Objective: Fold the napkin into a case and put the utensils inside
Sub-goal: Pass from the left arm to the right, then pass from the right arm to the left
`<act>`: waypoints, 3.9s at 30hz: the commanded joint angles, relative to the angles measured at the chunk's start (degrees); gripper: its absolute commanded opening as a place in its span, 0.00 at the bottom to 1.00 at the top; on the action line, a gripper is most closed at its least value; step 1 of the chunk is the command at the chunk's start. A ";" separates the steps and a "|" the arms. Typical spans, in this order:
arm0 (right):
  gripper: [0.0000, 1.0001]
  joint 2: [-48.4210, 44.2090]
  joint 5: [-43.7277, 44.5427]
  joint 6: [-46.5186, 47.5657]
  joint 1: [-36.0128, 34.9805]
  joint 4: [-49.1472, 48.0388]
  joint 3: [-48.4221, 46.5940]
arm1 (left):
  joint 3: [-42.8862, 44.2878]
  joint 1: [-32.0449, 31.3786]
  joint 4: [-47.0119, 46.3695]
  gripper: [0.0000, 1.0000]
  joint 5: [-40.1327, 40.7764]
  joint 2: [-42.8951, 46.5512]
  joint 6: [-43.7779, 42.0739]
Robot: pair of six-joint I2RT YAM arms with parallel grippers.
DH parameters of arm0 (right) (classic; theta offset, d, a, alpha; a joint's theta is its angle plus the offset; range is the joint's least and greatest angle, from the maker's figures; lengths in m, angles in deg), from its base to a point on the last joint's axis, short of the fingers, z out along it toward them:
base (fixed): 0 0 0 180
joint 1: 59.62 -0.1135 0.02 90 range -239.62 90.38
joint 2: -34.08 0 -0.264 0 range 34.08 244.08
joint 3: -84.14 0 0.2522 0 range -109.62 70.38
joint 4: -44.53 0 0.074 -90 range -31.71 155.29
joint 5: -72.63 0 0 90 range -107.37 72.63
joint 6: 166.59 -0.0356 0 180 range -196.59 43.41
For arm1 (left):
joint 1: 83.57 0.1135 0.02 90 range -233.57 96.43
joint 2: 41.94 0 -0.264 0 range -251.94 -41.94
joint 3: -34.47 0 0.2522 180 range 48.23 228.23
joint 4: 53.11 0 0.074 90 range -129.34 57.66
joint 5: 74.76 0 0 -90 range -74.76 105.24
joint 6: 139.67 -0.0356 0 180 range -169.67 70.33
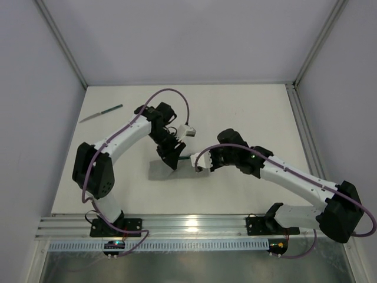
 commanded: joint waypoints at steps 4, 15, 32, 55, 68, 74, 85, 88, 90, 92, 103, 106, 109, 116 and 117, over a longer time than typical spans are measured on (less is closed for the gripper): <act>0.03 -0.46 4.23 -3.45 3.35 6.00 4.39 | -4.62 -0.09 -18.83 0.55 22.30 7.46 13.95; 0.03 3.05 0.18 -8.98 6.08 4.24 4.85 | -11.29 -9.67 -27.36 0.55 33.73 3.15 15.97; 0.03 9.55 -4.47 -15.39 3.97 0.61 0.19 | -13.05 -10.28 -32.02 0.36 37.52 -1.69 17.56; 0.03 0.86 -24.95 -20.33 14.69 13.28 -4.20 | -1.82 -5.54 -15.20 0.60 12.29 12.11 5.37; 0.03 -6.00 -32.69 -19.54 14.96 6.43 -2.80 | 2.76 -11.16 -6.62 0.84 9.21 14.40 -20.24; 0.03 -4.94 -34.89 -16.03 14.96 9.95 -5.70 | 3.38 -13.18 -14.88 0.85 14.49 12.82 -16.81; 0.03 -3.19 -34.54 -15.14 14.87 11.80 -6.76 | 7.51 -16.09 -8.48 0.08 15.20 9.04 -16.37; 0.03 -2.75 -34.62 -16.02 14.87 11.10 -6.50 | 8.30 -16.09 -7.24 0.00 13.53 8.51 -15.93; 0.04 -2.39 -34.63 -17.24 14.87 9.87 -6.67 | 8.74 -16.09 -6.27 0.00 12.30 8.07 -14.88; 0.13 -2.57 -33.40 -22.84 14.87 7.41 -6.50 | 9.53 -16.09 -5.75 0.00 9.94 7.63 -11.30; 0.61 -6.08 -37.87 -58.46 28.13 -8.59 0.00 | 6.63 -7.14 -2.23 0.00 -7.74 2.36 3.49; 0.62 -6.96 -36.91 -65.57 31.03 -8.68 1.24 | 5.58 -5.02 -3.18 0.00 -10.90 0.60 5.51; 0.62 -6.00 -37.79 -69.10 36.12 -3.43 1.24 | 3.48 -3.70 -5.64 0.00 -15.02 0.51 6.57; 0.62 -7.75 -37.27 -69.81 39.30 -4.20 7.47 | 0.22 -1.41 -7.85 0.00 -20.14 -0.90 7.28; 0.62 -7.93 -36.56 -69.90 39.30 -4.29 8.00 | -0.04 -1.32 -8.11 0.00 -20.58 -0.63 7.10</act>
